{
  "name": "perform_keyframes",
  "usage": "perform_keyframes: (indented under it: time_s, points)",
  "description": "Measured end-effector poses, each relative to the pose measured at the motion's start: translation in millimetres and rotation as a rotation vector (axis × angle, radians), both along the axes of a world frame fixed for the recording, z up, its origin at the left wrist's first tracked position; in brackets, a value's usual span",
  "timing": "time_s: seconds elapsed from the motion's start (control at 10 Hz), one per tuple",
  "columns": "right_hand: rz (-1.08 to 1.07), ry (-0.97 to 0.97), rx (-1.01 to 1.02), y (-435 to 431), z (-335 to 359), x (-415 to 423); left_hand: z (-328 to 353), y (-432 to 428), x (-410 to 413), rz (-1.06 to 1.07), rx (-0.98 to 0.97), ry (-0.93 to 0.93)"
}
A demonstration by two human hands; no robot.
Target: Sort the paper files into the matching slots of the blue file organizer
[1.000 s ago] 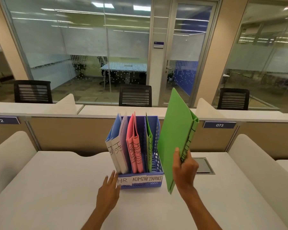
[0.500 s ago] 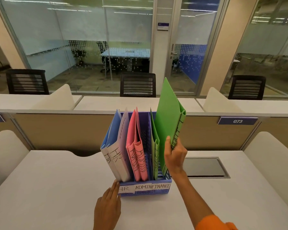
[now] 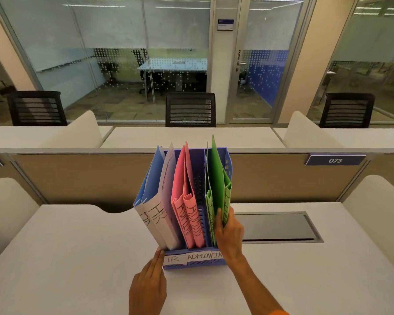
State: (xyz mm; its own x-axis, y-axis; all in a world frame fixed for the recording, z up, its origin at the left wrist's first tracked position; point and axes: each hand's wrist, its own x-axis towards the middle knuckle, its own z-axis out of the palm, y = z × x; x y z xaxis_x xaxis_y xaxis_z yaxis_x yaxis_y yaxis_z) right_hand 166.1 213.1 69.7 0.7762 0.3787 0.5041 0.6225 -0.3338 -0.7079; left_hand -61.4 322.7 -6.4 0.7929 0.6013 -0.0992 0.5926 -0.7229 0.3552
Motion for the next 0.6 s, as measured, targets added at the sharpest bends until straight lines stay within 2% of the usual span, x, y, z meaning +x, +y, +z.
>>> perform_keyframes:
  time_s: [0.1,0.2,0.4,0.5,0.6]
  points:
    - [-0.038,0.055,-0.084,-9.1,-19.2,-4.1,7.7,-0.9,5.4,0.069,-0.025,-0.073]
    - [-0.039,0.117,-0.111,-14.5,-19.4,-8.3,21.1,-0.6,4.9,0.039,-0.023,-0.091]
    - [0.044,0.313,-0.233,-30.2,-21.4,-28.0,11.7,6.1,-0.8,0.032,-0.057,-0.023]
    - [0.077,0.369,-0.281,-43.2,-16.3,-48.8,-0.9,-0.1,3.1,-0.026,0.067,-0.104]
    - [0.079,0.415,-0.284,-54.6,-11.0,-63.1,28.5,-9.1,6.3,-0.044,0.049,-0.117]
